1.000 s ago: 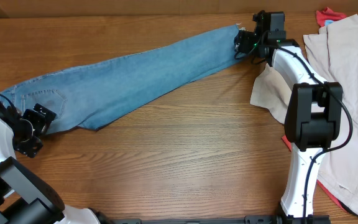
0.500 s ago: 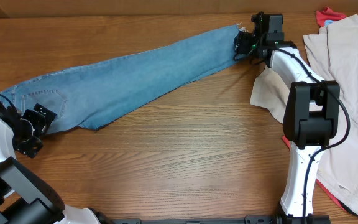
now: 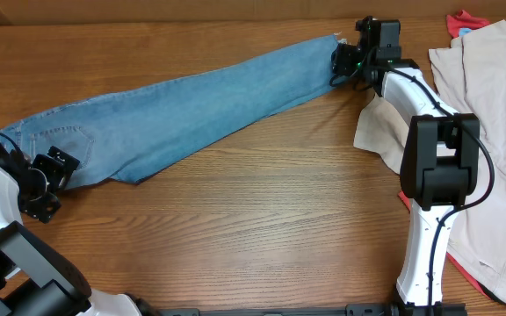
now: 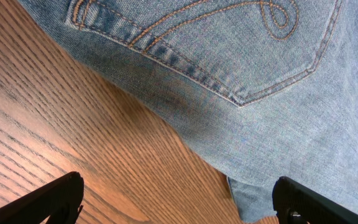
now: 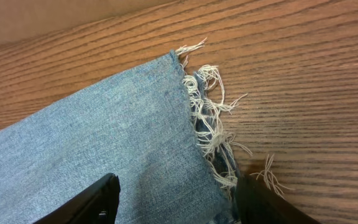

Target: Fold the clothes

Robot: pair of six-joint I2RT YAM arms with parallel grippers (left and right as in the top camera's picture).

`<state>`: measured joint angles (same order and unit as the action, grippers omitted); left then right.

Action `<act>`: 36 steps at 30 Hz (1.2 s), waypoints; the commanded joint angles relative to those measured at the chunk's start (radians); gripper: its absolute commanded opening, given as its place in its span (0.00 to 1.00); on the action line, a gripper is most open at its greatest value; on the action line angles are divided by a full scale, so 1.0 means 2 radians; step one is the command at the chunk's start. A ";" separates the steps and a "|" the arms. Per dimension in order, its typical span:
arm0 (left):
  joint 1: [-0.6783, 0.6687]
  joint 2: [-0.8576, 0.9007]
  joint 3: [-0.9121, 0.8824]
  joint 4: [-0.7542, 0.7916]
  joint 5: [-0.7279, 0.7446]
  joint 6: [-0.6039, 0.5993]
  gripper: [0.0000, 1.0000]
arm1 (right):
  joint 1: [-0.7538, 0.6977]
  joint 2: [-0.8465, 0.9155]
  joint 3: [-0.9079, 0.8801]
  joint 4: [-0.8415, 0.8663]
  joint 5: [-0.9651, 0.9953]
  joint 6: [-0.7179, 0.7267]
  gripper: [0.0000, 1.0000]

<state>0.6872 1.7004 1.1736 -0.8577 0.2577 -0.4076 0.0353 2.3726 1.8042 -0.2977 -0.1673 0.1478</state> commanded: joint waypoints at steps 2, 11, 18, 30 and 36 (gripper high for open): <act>-0.002 0.003 0.006 -0.001 -0.003 0.014 1.00 | 0.001 0.016 -0.006 -0.001 0.004 -0.009 0.60; -0.002 0.003 0.006 -0.001 -0.003 0.013 1.00 | 0.002 0.022 -0.005 -0.008 0.004 -0.009 0.41; -0.002 0.003 0.006 -0.001 -0.003 0.014 1.00 | -0.005 0.008 -0.004 -0.026 0.005 -0.009 0.14; -0.002 0.003 0.006 -0.001 -0.003 0.014 1.00 | -0.029 -0.038 0.006 -0.076 0.012 -0.009 0.04; -0.002 0.003 0.006 -0.003 -0.003 0.014 1.00 | -0.032 -0.037 0.005 -0.105 0.073 -0.009 0.17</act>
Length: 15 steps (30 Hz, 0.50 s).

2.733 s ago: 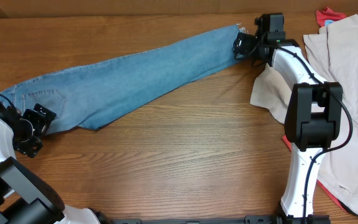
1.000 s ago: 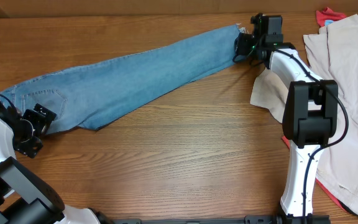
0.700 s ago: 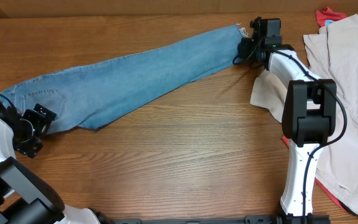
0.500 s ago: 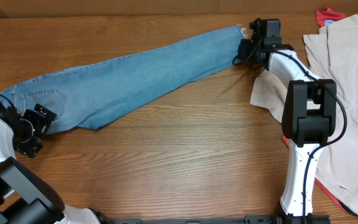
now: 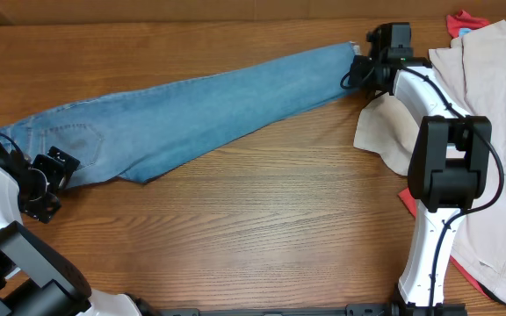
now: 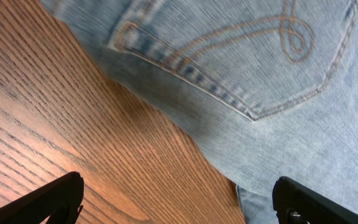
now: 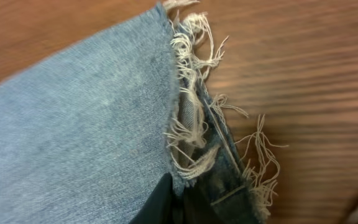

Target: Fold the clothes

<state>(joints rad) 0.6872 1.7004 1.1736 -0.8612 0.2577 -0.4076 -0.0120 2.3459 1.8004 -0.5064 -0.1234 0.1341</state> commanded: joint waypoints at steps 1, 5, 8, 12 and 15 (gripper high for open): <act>-0.002 0.003 0.006 -0.001 -0.003 0.014 1.00 | -0.008 -0.024 0.007 -0.003 0.062 -0.002 0.27; -0.002 0.003 0.006 -0.001 -0.003 0.014 1.00 | -0.009 -0.024 0.007 -0.012 0.069 -0.002 0.56; -0.002 0.003 0.006 -0.002 -0.003 0.014 1.00 | -0.009 -0.024 0.007 -0.017 0.069 -0.002 0.58; -0.002 0.003 0.006 -0.002 -0.003 0.014 1.00 | -0.009 -0.023 0.006 -0.023 0.047 -0.002 0.60; -0.002 0.003 0.006 -0.002 -0.003 0.014 1.00 | -0.009 -0.023 0.000 -0.024 0.024 -0.002 0.62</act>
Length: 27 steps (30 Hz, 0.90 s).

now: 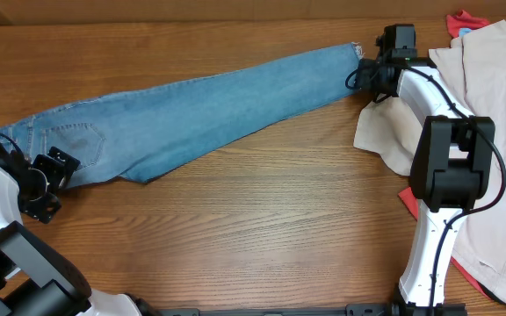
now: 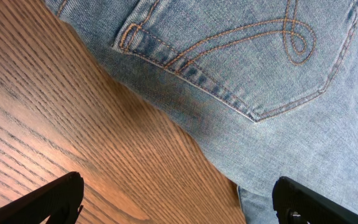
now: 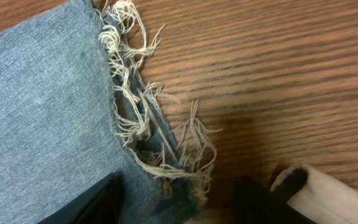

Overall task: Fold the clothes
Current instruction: 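Pull the stacked hems right to straighten the folded jeans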

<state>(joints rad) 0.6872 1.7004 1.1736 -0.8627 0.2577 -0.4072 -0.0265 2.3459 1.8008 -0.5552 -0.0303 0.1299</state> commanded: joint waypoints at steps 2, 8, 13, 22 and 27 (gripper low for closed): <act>-0.002 0.003 0.006 -0.001 -0.003 0.013 1.00 | -0.002 -0.022 -0.005 0.002 -0.029 0.000 0.62; -0.002 0.003 0.006 -0.001 -0.003 0.013 1.00 | 0.003 -0.010 -0.007 0.004 -0.056 0.000 0.62; -0.002 0.003 0.006 -0.004 -0.003 0.013 1.00 | 0.006 -0.005 -0.007 0.010 -0.060 0.000 0.34; -0.002 0.003 0.006 -0.005 -0.003 0.022 1.00 | -0.003 -0.025 0.019 -0.040 -0.053 0.000 0.04; -0.002 0.003 0.006 0.006 -0.003 0.028 1.00 | -0.012 -0.097 0.040 -0.127 0.022 0.004 0.04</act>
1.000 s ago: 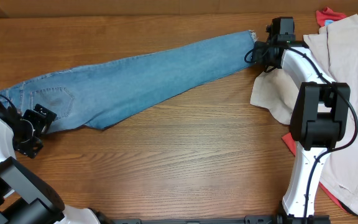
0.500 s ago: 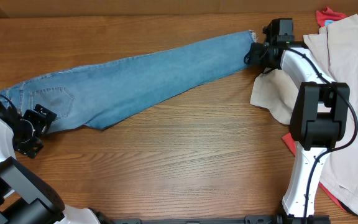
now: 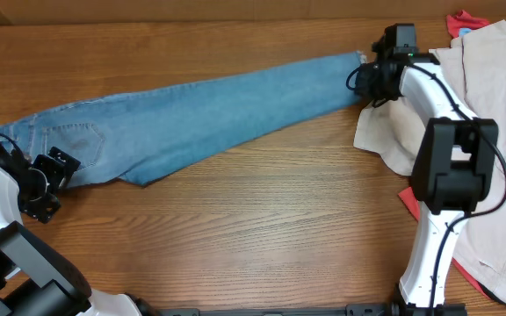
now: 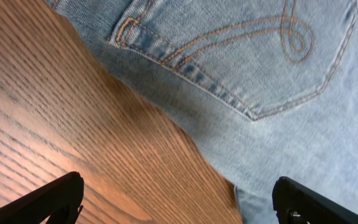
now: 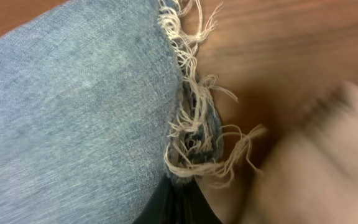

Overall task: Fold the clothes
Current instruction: 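Pull the stacked hems right to straighten the folded jeans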

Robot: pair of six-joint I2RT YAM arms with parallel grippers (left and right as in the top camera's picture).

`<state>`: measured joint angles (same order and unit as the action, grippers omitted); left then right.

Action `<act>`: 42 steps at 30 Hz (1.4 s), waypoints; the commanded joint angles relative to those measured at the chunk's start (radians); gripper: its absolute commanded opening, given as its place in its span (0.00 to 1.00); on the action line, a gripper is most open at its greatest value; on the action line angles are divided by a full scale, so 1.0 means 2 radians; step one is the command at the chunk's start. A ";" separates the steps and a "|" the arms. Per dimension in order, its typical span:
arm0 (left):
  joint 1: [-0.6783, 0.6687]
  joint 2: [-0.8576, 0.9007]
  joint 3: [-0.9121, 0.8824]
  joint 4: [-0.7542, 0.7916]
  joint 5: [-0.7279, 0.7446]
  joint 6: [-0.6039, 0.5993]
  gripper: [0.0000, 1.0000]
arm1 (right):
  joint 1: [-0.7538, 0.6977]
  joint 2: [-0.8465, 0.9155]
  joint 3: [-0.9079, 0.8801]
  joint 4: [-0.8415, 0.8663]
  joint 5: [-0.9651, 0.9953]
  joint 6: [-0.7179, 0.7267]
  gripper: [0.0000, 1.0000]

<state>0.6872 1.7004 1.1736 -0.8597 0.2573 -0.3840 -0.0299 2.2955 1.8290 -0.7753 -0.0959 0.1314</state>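
A pair of light blue jeans (image 3: 191,110) lies stretched across the table, waist at the left and frayed hem (image 5: 197,134) at the right. My right gripper (image 3: 365,75) is shut on the hem, its dark fingers (image 5: 182,199) pinched together on the denim edge. At the waist end, my left gripper (image 3: 46,180) stands open; in the left wrist view its fingers (image 4: 55,199) are wide apart, over wood and the denim edge below the back pocket (image 4: 241,56).
A pile of beige clothes (image 3: 481,114) fills the right side, one flap (image 5: 316,162) right beside the hem. A red cloth (image 3: 464,19) peeks out at the back right. Bare wooden table (image 3: 262,219) lies in front of the jeans.
My right gripper was open around the frayed hem and is now shut on it, closer to the beige flap. The left gripper has stayed open at the waist.
First my right gripper stood open around the hem, then shut on it, then open again beside it, and now it is shut on it once more. Over these moments the hem end has shifted rightward toward the beige pile. The left gripper stayed open throughout.
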 commanded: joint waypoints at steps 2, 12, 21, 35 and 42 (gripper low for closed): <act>-0.002 0.003 0.006 0.009 -0.003 0.018 1.00 | -0.015 -0.098 0.026 -0.056 0.094 0.019 0.04; -0.002 0.003 0.006 0.026 -0.007 0.030 1.00 | -0.054 -0.146 0.026 -0.258 0.136 0.079 0.04; -0.002 0.003 0.006 0.031 -0.006 0.037 1.00 | -0.056 -0.147 0.025 -0.339 0.138 0.096 0.04; -0.002 0.003 0.006 0.020 -0.001 0.037 1.00 | -0.038 -0.150 0.025 -0.337 0.138 0.066 0.04; -0.002 0.003 0.006 0.009 -0.001 0.037 1.00 | -0.009 -0.150 0.025 -0.321 0.138 0.052 0.04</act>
<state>0.6872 1.7004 1.1736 -0.8413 0.2508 -0.3325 -0.0761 2.0079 1.8679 -1.4223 0.1761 0.2665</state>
